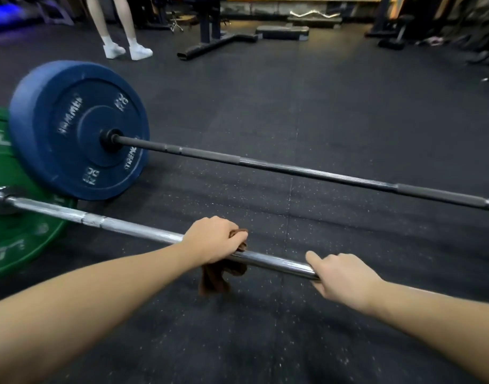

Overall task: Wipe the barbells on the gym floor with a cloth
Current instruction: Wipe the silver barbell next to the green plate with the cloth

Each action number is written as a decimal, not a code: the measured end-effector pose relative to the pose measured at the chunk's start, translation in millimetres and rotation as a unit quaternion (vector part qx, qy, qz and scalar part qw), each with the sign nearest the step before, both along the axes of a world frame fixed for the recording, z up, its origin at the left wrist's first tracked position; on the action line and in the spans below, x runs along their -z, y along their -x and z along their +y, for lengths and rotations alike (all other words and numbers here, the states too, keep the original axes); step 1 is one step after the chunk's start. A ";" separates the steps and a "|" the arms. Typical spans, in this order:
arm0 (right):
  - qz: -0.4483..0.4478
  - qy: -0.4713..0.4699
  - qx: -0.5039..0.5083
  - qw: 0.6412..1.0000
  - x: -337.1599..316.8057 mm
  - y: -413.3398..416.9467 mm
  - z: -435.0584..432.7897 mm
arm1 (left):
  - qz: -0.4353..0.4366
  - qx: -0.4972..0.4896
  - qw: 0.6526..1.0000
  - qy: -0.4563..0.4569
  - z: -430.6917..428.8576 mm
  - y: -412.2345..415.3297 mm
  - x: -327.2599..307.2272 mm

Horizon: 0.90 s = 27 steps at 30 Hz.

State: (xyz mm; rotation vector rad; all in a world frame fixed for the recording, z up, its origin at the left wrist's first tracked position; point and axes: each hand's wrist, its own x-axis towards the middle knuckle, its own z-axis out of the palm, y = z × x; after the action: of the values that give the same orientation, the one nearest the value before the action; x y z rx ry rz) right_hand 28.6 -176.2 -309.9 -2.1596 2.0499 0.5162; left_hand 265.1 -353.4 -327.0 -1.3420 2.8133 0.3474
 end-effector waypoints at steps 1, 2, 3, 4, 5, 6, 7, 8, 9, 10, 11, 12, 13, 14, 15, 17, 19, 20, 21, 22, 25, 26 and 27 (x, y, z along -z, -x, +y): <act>-0.009 0.011 -0.001 1.000 0.9 1.5 1.5 | -0.008 -0.001 1.000 -0.005 1.0 1.5 -1.4; -0.013 0.019 0.000 1.000 3.0 3.8 2.3 | -0.012 0.001 1.000 -0.005 3.2 4.0 -3.1; -0.013 0.018 0.000 1.000 4.0 4.6 3.1 | -0.012 0.005 1.000 -0.004 6.3 8.4 -4.2; -0.010 0.016 -0.005 1.000 5.5 5.2 3.9 | -0.008 0.011 1.000 -0.005 10.7 15.0 -4.6; -0.012 0.018 -0.008 1.000 5.5 4.9 4.2 | 0.000 0.020 1.000 -0.009 16.9 24.2 -4.3; -0.015 0.023 -0.009 1.000 5.9 4.9 4.1 | 0.009 0.030 0.999 -0.012 24.7 35.5 -2.4; -0.018 0.026 -0.009 0.999 6.0 5.1 3.7 | 0.016 0.039 0.999 -0.014 33.6 47.6 -0.2; -0.020 0.027 -0.009 0.999 6.6 5.7 3.3 | 0.022 0.045 0.999 -0.013 40.7 58.4 1.3; -0.024 0.028 -0.009 0.999 7.2 6.2 3.0 | 0.027 0.048 0.998 -0.010 45.2 66.7 2.6; -0.024 0.027 -0.011 0.999 7.9 7.2 2.6 | 0.032 0.050 0.998 -0.007 47.4 72.2 3.2; -0.024 0.028 -0.015 0.999 8.0 8.0 2.5 | 0.034 0.050 0.998 -0.009 47.9 75.1 4.0; -0.026 0.029 -0.017 0.999 8.0 8.5 2.4 | 0.034 0.052 0.998 -0.013 48.1 75.4 3.8; -0.030 0.033 -0.019 0.999 8.1 8.7 3.0 | 0.035 0.056 0.998 -0.015 47.9 74.5 3.4; -0.032 0.036 -0.018 0.999 8.5 8.9 3.6 | 0.035 0.063 0.997 -0.012 48.7 73.3 2.4; -0.034 0.037 -0.017 0.999 8.9 8.7 4.0 | 0.034 0.070 0.997 -0.007 49.3 71.9 1.6; -0.038 0.034 -0.014 0.999 10.4 8.7 3.8 | 0.032 0.080 0.996 0.002 48.6 68.5 0.3; -0.039 0.032 -0.013 0.999 11.5 9.8 3.4 | 0.022 0.091 0.996 0.013 46.7 64.4 -0.8; -0.037 0.033 -0.015 0.999 11.7 10.2 3.2 | 0.017 0.095 0.995 0.021 44.8 60.5 -1.6; -0.036 0.036 -0.016 0.999 11.0 10.0 3.3 | 0.010 0.099 0.995 0.031 41.6 55.3 -1.9; -0.036 0.037 -0.017 0.999 10.5 9.8 3.6 | 0.002 0.101 0.994 0.041 37.6 48.6 -2.4; -0.028 0.042 -0.023 0.998 11.4 9.9 4.7 | -0.016 0.091 0.994 0.065 19.7 22.3 -2.6; -0.025 0.046 -0.025 0.998 12.8 10.1 4.6 | -0.020 0.084 0.994 0.072 13.8 14.1 -2.0; -0.023 0.050 -0.025 0.998 14.0 10.1 4.7 | -0.026 0.077 0.994 0.077 9.2 7.3 -1.4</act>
State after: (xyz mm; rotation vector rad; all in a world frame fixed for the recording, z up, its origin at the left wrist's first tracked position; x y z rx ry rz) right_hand 18.5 -171.6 -323.9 -2.2615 2.0437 0.3725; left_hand 257.8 -344.3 -325.5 -1.1287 2.9280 0.0933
